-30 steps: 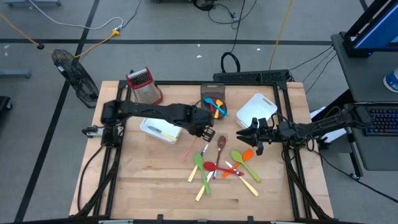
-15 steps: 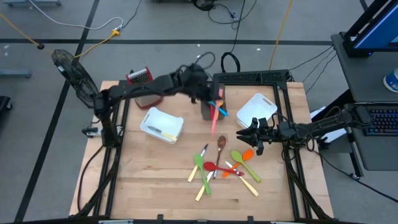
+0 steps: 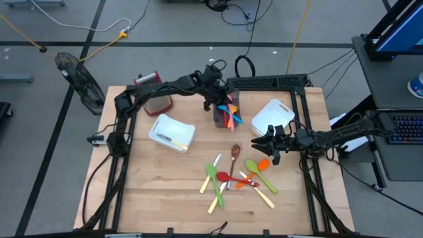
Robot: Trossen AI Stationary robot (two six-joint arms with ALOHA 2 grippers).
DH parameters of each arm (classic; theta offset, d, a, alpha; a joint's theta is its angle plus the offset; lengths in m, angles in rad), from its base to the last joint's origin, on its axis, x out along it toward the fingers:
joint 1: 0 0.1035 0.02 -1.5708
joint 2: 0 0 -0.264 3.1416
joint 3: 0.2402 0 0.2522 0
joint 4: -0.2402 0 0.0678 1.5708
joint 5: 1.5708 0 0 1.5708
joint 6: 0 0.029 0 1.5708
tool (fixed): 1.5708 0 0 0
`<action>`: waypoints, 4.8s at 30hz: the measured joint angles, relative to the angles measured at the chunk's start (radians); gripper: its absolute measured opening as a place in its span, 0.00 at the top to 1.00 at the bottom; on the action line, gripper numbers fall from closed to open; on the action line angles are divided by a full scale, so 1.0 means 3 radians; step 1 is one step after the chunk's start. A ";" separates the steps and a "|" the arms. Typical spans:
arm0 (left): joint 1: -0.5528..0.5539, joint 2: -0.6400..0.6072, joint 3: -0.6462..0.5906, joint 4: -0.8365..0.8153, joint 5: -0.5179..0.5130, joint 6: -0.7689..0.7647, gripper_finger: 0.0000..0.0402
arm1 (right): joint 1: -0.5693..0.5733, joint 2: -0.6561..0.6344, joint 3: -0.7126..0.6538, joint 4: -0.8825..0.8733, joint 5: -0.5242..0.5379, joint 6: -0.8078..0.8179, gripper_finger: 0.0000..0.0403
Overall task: Pick & Place Kitchen Items
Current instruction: Put the pink spatula into the black bin, then put the green spatula into the black bin
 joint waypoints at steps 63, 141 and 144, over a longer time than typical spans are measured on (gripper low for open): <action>0.0090 0.0172 0.0000 -0.0161 -0.0448 -0.0184 0.60 | 0.0000 0.0001 -0.0003 0.0003 -0.0003 -0.0082 0.72; -0.2937 0.0384 0.0000 -0.1081 -0.1822 -0.2797 0.59 | -0.0001 -0.0001 -0.0002 -0.0508 -0.0004 -0.0372 0.72; -0.2924 0.0383 0.0000 -0.1128 -0.1821 -0.2766 0.59 | 0.0000 -0.0001 -0.0003 -0.0546 -0.0004 -0.0372 0.72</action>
